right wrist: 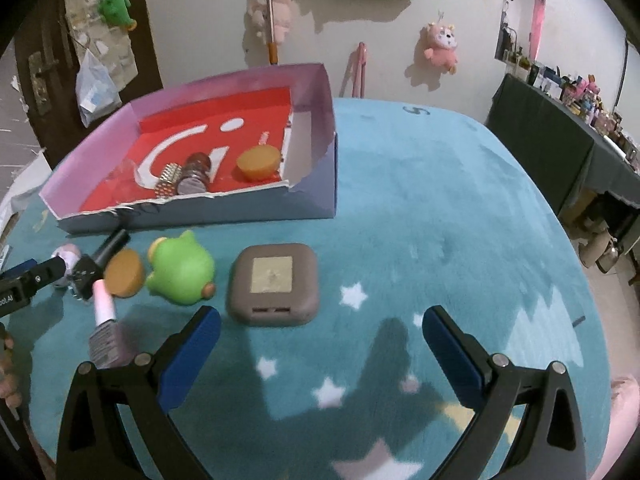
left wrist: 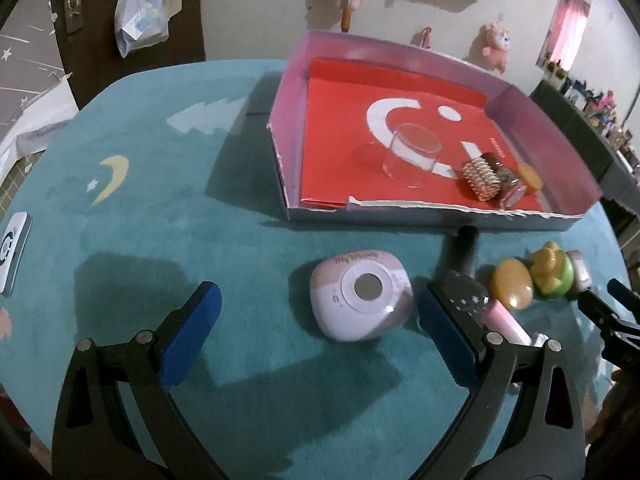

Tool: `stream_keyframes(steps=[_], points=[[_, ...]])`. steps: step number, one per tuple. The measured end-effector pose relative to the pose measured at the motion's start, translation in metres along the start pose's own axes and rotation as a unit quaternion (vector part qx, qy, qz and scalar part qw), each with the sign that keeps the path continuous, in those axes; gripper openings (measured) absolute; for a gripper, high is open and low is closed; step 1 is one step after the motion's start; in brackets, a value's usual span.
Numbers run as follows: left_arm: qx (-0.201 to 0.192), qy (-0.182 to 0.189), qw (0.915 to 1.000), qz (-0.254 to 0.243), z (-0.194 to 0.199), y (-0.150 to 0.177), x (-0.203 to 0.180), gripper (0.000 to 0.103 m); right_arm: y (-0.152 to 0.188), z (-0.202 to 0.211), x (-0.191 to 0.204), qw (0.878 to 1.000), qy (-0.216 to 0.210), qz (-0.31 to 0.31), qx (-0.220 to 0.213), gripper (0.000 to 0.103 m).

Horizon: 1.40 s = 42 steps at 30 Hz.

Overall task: Organize rigid objects
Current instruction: 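Move the left tool toward the white My Melody case while the right tool grasps the brown compact, then carry the My Melody case into the box with left tool while right tool carries compact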

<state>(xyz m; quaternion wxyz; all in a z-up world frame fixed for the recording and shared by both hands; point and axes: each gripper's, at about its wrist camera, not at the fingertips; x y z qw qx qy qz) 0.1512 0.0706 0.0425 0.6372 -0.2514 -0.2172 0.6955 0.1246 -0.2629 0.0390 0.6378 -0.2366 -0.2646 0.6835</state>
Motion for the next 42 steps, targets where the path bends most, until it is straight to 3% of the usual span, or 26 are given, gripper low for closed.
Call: stream_keyframes(steps=[10, 17, 21, 25, 26, 28, 29, 30, 31, 35, 42], points=[[0.021, -0.001, 0.9998, -0.004, -0.013, -0.006, 0.004, 0.101, -0.009, -0.025, -0.001, 0.999, -0.008, -0.001, 0.032, 0.103], [0.018, -0.022, 0.9994, 0.020, -0.010, -0.004, 0.028, 0.101, -0.011, -0.029, 0.001, 0.999, -0.008, 0.001, 0.032, 0.103], [0.020, -0.027, 0.9994, 0.003, -0.014, -0.006, 0.020, 0.100, -0.013, -0.032, 0.004, 0.999, -0.007, 0.010, 0.032, 0.103], [0.020, -0.028, 0.9993, -0.011, -0.020, -0.006, 0.013, 0.098, -0.015, -0.031, 0.009, 0.999, -0.008, 0.022, 0.028, 0.094], [0.018, -0.025, 0.9995, -0.012, -0.019, -0.006, 0.012, 0.096, -0.015, -0.031, 0.010, 0.999, -0.011, 0.024, 0.026, 0.092], [0.009, -0.023, 0.9996, -0.011, -0.017, -0.007, 0.013, 0.076, -0.015, -0.029, 0.011, 0.999, -0.018, 0.027, 0.021, 0.085], [0.007, -0.020, 0.9997, -0.009, -0.016, -0.008, 0.013, 0.070, -0.015, -0.027, 0.012, 0.999, -0.027, 0.026, 0.015, 0.074], [0.004, -0.011, 0.9999, -0.009, -0.014, -0.008, 0.012, 0.058, -0.014, -0.025, 0.012, 0.999, -0.036, 0.026, 0.011, 0.063], [0.003, -0.001, 0.9999, -0.010, -0.012, -0.008, 0.012, 0.053, -0.014, -0.023, 0.012, 0.999, -0.043, 0.027, 0.008, 0.054], [0.000, 0.024, 0.9996, -0.015, -0.003, -0.007, 0.008, 0.053, -0.015, -0.013, 0.012, 0.997, -0.074, 0.015, -0.005, 0.053], [-0.033, 0.052, 0.9975, -0.035, 0.028, -0.007, -0.005, 0.053, -0.023, 0.018, 0.014, 0.995, -0.092, 0.015, -0.040, 0.053]])
Point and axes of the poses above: each gripper's, at about its wrist camera, not at the fingertips, and z roughly against the way its jaws point, x to its left, y to its underside, and after that the axes turned 4 degrees about -x, right-handed
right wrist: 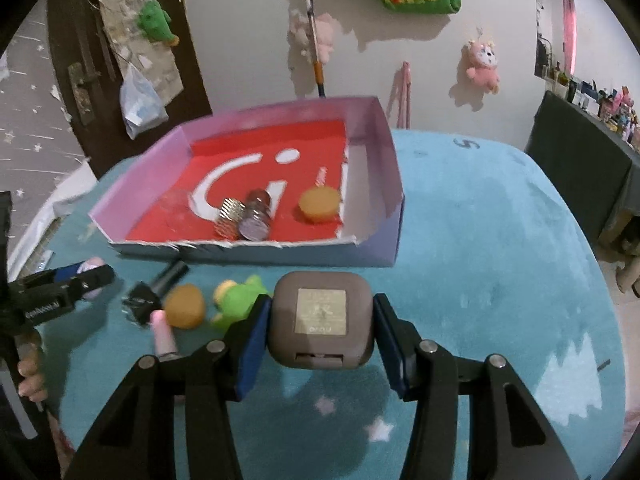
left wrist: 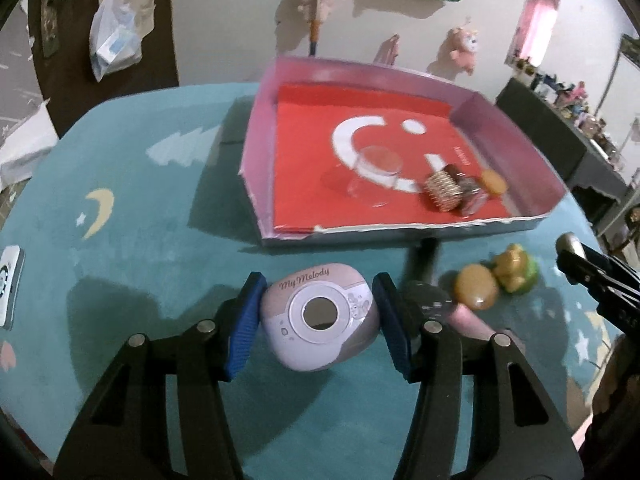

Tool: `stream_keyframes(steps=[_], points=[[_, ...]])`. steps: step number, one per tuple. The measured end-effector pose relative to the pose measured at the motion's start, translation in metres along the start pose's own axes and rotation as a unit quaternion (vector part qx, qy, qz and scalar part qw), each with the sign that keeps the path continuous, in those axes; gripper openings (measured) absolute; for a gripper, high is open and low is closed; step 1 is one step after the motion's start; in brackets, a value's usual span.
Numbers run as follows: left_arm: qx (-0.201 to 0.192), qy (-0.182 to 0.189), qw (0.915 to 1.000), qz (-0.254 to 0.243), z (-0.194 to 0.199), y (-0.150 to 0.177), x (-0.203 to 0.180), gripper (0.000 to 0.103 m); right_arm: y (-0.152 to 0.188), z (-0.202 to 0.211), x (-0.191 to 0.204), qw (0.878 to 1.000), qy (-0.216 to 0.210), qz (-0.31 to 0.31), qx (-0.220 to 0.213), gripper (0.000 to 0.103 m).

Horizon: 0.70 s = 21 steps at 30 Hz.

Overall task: Organize rigid objects
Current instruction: 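Carry the My Melody case into the box with left tool while right tool carries compact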

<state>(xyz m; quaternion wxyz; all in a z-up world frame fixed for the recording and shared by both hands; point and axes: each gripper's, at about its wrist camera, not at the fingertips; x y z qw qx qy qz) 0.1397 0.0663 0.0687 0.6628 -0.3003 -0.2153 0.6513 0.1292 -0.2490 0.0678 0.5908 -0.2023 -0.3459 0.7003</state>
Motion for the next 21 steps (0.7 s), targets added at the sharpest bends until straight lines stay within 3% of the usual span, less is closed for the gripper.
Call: stream_keyframes(steps=[21], points=[[-0.025, 0.008, 0.9994, -0.023, 0.019, 0.000, -0.014, 0.053, 0.003, 0.013, 0.011, 1.000, -0.014, 0.013, -0.006, 0.053]])
Point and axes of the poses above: each gripper's, at about its wrist camera, not at the fingertips, and z roughly against the way its jaws point, x to its left, y to its underside, and after that the axes turned 4 degrees about -x, right-handed
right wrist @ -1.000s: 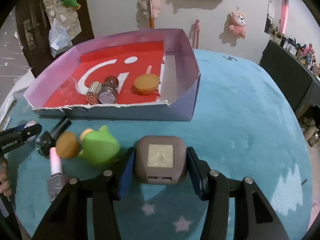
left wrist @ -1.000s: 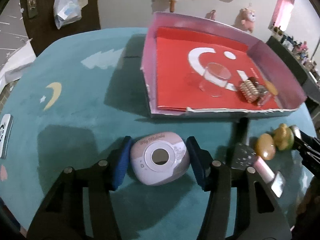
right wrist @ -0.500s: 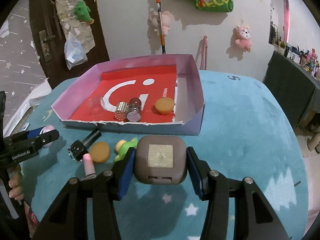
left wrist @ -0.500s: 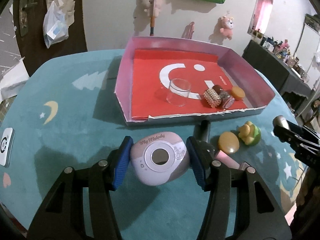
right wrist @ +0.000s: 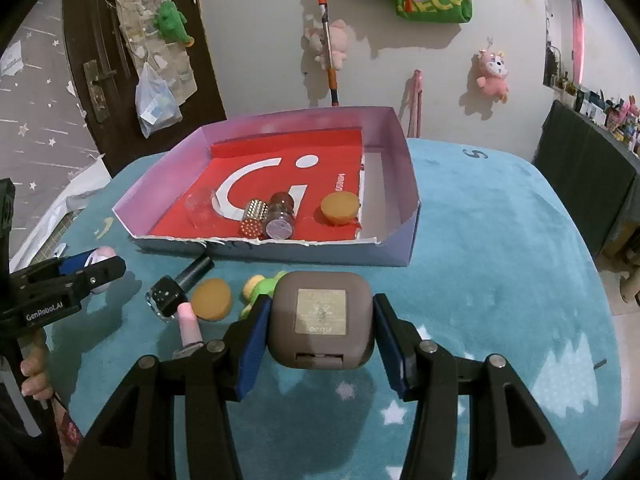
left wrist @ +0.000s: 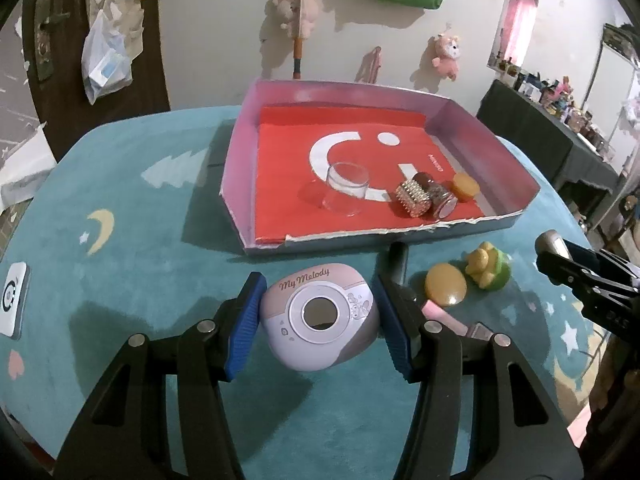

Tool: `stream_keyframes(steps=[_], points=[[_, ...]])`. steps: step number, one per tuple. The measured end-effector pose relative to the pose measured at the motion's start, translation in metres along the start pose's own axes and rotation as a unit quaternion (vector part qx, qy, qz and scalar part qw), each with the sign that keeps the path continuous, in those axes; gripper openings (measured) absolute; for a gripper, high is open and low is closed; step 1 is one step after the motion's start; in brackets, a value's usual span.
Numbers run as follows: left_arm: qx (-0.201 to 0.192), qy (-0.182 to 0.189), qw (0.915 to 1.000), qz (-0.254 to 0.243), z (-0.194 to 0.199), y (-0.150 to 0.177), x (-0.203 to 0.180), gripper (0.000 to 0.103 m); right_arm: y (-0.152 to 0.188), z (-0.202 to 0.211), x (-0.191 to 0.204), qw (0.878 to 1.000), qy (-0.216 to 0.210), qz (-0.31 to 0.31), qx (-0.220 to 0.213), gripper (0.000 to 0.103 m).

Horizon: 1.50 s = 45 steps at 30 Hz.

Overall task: Organize rigid objects
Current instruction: 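Carry the My Melody case into the box with left tool while right tool carries compact, then lower the case with the left tool while the right tool sets the compact down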

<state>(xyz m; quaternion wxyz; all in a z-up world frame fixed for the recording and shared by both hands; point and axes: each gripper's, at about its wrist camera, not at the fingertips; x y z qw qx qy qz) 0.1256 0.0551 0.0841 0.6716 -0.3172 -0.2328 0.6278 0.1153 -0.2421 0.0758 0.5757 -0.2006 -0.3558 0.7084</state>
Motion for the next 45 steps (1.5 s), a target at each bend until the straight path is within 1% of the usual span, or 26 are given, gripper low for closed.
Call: stream_keyframes(steps=[2, 5, 8, 10, 12, 14, 18, 20, 24, 29, 32, 38, 45], points=[[-0.003, 0.002, 1.0000, -0.003, 0.001, -0.003, -0.002, 0.053, -0.003, 0.001, 0.000, 1.000, -0.003, 0.000, -0.002, 0.053], [-0.006, 0.014, 0.9999, -0.008, 0.002, -0.013, -0.006, 0.053, -0.010, 0.002, 0.001, 1.000, -0.009, 0.000, -0.004, 0.053], [0.005, 0.052, 0.9985, -0.014, -0.001, -0.028, -0.011, 0.053, -0.023, 0.004, 0.003, 1.000, -0.024, 0.002, -0.007, 0.053], [0.011, 0.075, 0.9969, -0.023, -0.006, -0.044, -0.017, 0.053, -0.036, 0.003, 0.006, 0.999, -0.034, 0.008, -0.010, 0.053], [0.010, 0.085, 0.9957, -0.034, -0.010, -0.059, -0.024, 0.053, -0.050, 0.000, 0.007, 0.999, -0.041, 0.013, -0.012, 0.053], [0.012, 0.098, 0.9939, -0.050, -0.017, -0.076, -0.032, 0.053, -0.065, -0.009, 0.007, 0.999, -0.050, 0.014, -0.005, 0.053], [0.041, 0.131, 0.9885, -0.063, -0.044, -0.106, -0.042, 0.053, -0.092, -0.036, 0.006, 0.998, -0.058, 0.013, 0.018, 0.053], [0.056, 0.137, 0.9867, -0.067, -0.058, -0.117, -0.044, 0.053, -0.103, -0.052, 0.005, 0.998, -0.051, 0.017, 0.030, 0.053], [0.070, 0.135, 0.9849, -0.082, -0.080, -0.136, -0.046, 0.053, -0.118, -0.080, 0.002, 0.998, -0.035, 0.031, 0.052, 0.053], [0.113, 0.134, 0.9799, -0.095, -0.115, -0.152, -0.047, 0.053, -0.128, -0.109, -0.001, 0.995, -0.014, 0.053, 0.081, 0.053], [0.132, 0.119, 0.9791, -0.099, -0.133, -0.153, -0.046, 0.053, -0.130, -0.124, 0.000, 0.993, -0.002, 0.069, 0.096, 0.053], [0.167, 0.110, 0.9746, -0.101, -0.161, -0.152, -0.043, 0.053, -0.132, -0.146, 0.007, 0.988, 0.009, 0.093, 0.124, 0.053], [0.183, 0.102, 0.9720, -0.107, -0.174, -0.153, -0.045, 0.053, -0.133, -0.166, 0.012, 0.983, 0.016, 0.105, 0.151, 0.053]])
Point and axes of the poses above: each gripper's, at about its wrist camera, not at the fingertips, and z roughly against the way its jaws point, x to its left, y to its underside, and after that the axes turned 4 degrees about -x, right-handed
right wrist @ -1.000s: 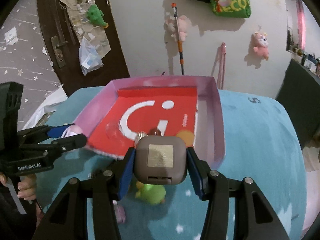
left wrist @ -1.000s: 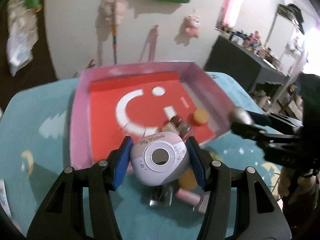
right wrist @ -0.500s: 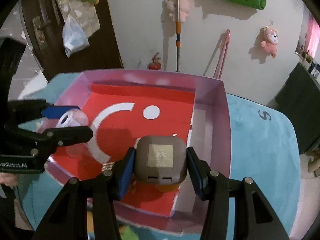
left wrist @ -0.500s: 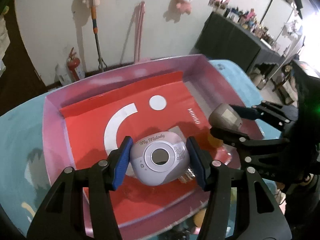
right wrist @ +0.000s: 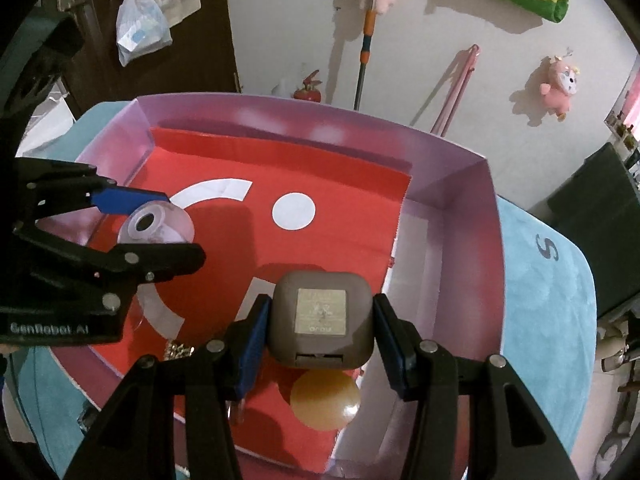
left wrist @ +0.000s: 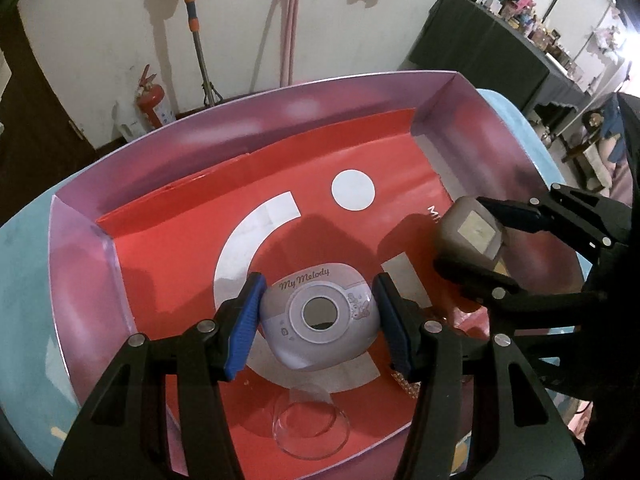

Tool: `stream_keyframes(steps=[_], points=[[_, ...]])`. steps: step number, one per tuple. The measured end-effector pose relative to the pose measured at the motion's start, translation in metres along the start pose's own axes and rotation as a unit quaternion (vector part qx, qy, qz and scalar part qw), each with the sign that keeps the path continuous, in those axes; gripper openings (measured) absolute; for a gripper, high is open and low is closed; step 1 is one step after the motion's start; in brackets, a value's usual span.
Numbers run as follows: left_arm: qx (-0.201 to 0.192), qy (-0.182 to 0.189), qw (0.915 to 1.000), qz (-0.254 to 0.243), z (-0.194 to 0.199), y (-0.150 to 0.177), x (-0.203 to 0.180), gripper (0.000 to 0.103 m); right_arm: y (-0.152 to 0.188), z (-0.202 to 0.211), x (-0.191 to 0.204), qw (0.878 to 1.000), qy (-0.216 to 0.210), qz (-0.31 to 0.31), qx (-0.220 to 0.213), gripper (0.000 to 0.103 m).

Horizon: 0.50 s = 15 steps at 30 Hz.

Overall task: Organize rigid objects
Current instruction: 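Lower the case with the left tool while the right tool sets the compact down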

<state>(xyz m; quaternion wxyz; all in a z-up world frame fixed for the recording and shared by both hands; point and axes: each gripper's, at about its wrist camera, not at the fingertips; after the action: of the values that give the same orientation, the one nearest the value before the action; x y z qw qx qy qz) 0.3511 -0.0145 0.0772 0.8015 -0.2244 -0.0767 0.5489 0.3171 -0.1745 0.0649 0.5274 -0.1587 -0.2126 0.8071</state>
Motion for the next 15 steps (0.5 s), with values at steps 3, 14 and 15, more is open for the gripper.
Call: stream_keyframes(steps=[3, 14, 15], points=[[0.008, -0.003, 1.0000, 0.002, -0.005, -0.002, -0.002, 0.053, -0.003, -0.007, 0.001, 1.000, -0.008, -0.005, 0.008, 0.053], [0.031, -0.010, 0.9994, 0.015, -0.022, -0.004, 0.002, 0.053, -0.010, -0.030, 0.000, 0.999, 0.000, -0.008, 0.036, 0.054], [0.032, -0.010, 0.9993, 0.015, -0.023, -0.004, 0.002, 0.053, -0.010, -0.030, 0.001, 0.999, 0.002, -0.008, 0.037, 0.054]])
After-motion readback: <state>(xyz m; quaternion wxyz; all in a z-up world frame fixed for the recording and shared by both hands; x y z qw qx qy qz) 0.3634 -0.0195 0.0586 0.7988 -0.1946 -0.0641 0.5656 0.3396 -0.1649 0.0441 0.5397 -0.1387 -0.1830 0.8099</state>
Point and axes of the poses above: each gripper's, at about its wrist camera, not at the fingertips, and z roughly against the way its jaws point, x to its left, y to its underside, and after that the axes turned 4 degrees about -x, right-handed
